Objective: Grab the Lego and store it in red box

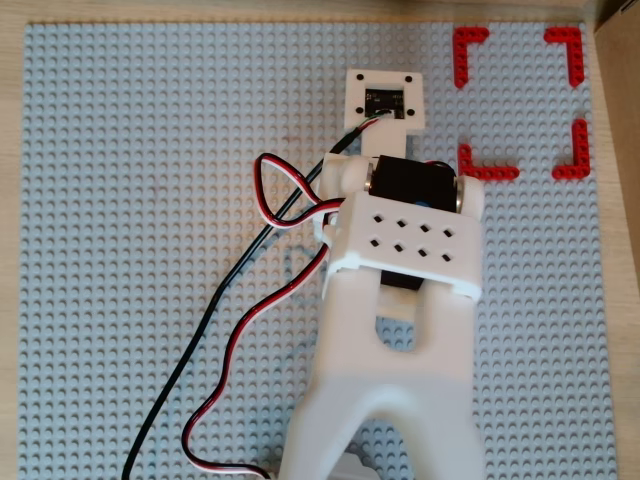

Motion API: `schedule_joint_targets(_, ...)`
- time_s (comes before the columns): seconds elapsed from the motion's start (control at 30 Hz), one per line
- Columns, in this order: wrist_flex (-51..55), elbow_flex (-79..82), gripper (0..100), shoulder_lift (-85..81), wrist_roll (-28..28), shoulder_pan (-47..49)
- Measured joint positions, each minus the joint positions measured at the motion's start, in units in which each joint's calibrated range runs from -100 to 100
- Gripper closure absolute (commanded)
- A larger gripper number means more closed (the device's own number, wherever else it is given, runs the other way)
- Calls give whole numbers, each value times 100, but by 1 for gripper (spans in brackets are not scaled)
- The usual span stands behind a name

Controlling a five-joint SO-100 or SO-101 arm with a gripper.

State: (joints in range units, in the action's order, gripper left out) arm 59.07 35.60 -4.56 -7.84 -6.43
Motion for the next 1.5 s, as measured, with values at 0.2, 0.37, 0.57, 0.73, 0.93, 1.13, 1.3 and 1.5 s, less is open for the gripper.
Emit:
schedule_joint_targets(0.2, 1114, -662, 91, -1429, 0, 0)
schedule_joint_targets(0.37, 1839, -1297, 91, -2105, 0, 7)
schedule_joint_targets(0.57, 1943, -1655, 91, -2189, 0, -44)
schedule_joint_targets(0.73, 1675, -1780, 91, -1885, 0, -174)
schedule_joint_targets(0.93, 1287, -2424, 91, -879, 112, -669)
schedule_joint_targets(1.13, 984, -3157, 91, 186, 210, -880)
schedule_joint_targets(1.3, 639, -3533, 91, 1057, 293, -967)
schedule_joint_targets(1.5, 121, -3605, 91, 1860, 293, -1040)
